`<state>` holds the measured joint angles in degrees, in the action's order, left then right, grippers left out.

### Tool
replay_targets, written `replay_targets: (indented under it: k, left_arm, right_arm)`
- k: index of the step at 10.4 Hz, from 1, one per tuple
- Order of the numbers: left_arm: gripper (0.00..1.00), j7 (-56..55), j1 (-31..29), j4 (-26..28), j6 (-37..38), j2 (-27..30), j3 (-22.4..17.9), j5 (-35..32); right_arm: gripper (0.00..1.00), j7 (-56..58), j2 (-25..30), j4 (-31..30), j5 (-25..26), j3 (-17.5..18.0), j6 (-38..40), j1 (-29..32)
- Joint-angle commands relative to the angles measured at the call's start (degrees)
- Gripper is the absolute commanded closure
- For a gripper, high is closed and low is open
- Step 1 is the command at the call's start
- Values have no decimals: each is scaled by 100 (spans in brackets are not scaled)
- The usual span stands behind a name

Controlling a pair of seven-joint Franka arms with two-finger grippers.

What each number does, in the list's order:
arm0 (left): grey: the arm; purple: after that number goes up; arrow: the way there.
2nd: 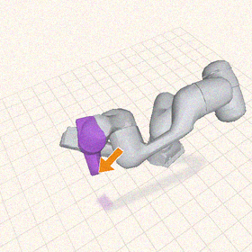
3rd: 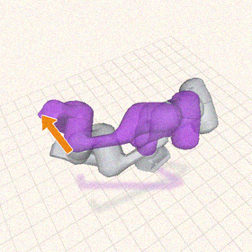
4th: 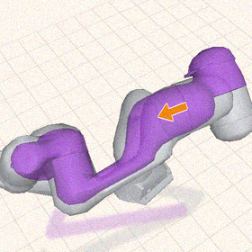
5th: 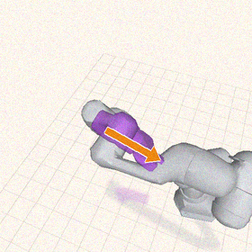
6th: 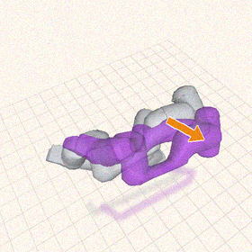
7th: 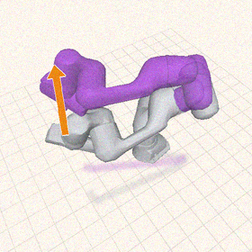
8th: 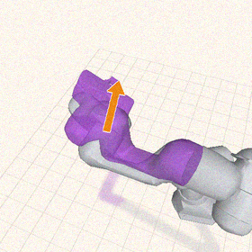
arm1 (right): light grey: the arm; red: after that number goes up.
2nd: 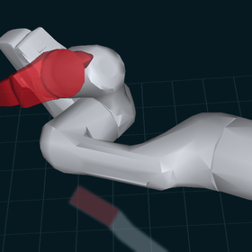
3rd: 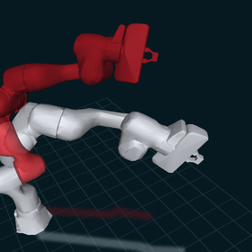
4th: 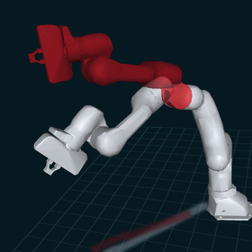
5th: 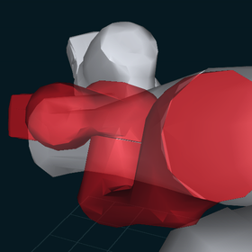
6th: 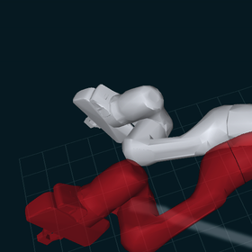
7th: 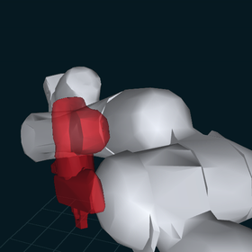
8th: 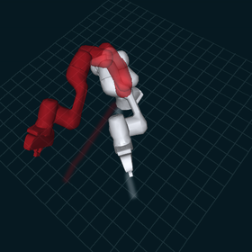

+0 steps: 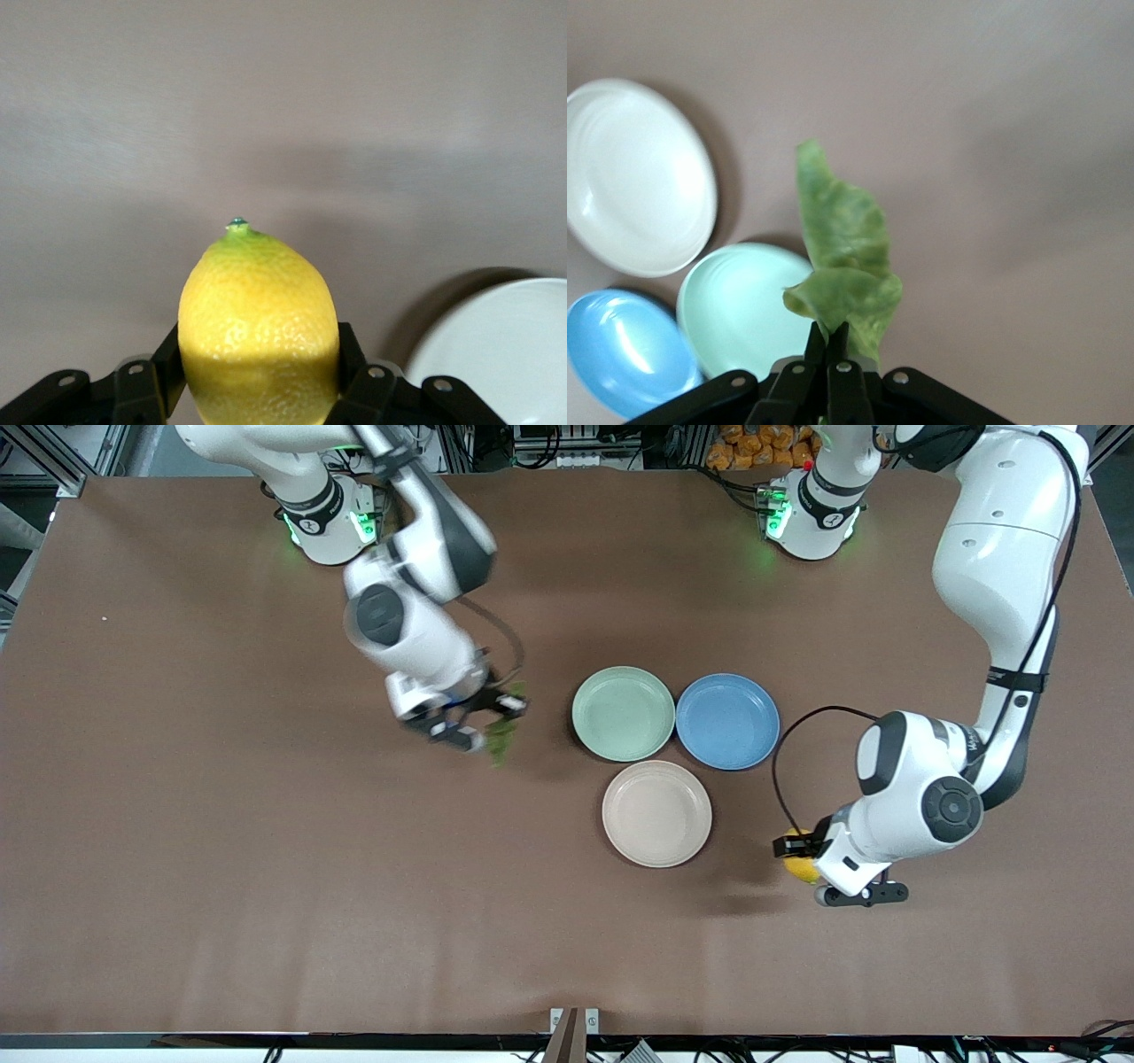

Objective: Place lemon and lettuce in plates
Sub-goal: 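Move the lettuce to the green plate while the left gripper moves the lemon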

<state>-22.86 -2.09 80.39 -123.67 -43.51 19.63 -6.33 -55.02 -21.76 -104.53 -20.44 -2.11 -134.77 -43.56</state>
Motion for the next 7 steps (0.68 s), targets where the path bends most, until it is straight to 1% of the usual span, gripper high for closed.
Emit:
replay_targets:
  k: [1, 3, 4, 5, 6, 7]
  left_arm:
    - [100, -944, 224, 47, -17, 124, 242, 97]
    - [100, -1429, 663, 65, -17, 71, 217, 62]
    - [100, -1588, 866, 82, -17, 45, 190, 53]
    - [100, -1755, 998, 82, -26, -8, 181, 18]
    - [100, -1879, 1087, 82, -78, -34, 181, -44]
    - [100, -2019, 1166, 91, -131, -78, 181, -105]
  right_arm:
    - [100, -989, -687, 633, -56, -53, -409, -572]
    - [100, -1519, -1127, 1135, -30, -53, -532, -1021]
    - [82, -1607, -1251, 1180, -73, 8, -811, -1101]
    - [39, -1730, -1296, 1163, -56, 252, -1206, -1041]
    - [11, -1740, -1313, 1146, -56, 263, -1270, -997]
    - [0, -1732, -1305, 1146, -48, 263, -1262, -936]
